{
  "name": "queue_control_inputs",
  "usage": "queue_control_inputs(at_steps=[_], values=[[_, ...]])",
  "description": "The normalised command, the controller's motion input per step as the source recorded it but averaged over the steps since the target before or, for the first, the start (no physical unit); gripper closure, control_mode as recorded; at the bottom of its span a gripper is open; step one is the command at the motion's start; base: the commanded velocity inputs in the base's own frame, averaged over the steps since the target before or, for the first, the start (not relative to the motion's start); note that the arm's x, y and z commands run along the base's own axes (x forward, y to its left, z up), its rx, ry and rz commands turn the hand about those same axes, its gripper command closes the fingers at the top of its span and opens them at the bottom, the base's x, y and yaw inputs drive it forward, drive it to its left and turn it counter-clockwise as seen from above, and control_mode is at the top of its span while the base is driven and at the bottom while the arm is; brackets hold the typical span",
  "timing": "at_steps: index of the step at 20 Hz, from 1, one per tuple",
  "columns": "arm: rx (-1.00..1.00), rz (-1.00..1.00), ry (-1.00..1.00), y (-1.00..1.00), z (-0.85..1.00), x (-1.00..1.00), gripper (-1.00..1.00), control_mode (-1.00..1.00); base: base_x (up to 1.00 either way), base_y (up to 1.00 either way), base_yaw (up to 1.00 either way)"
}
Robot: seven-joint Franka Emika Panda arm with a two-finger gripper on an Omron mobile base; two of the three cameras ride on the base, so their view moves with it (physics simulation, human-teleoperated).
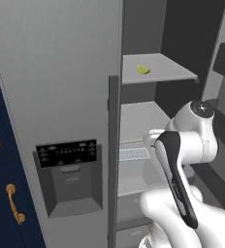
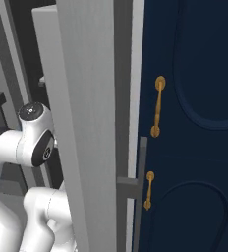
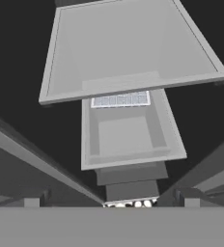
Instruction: Grab a lemon wedge from the fridge and one ice cube from the ice bowl, and put them in the glass of lemonade.
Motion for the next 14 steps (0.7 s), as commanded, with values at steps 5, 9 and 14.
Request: queue_control_inputs(at_steps=[5,9,14], values=[[0.00,0.00,0.00,-0.09,0.00,0.15,-1.00,-1.00,0.09,-0.17,0.01],[0.00,0.00,-0.04,0.00,0.05,0.12,-1.00,-1.00,0.00,0.00,0.00],[0.00,0.01,-0.15,0.00,0.49,0.00,-1.00,-1.00,0.00,0.00,0.00]])
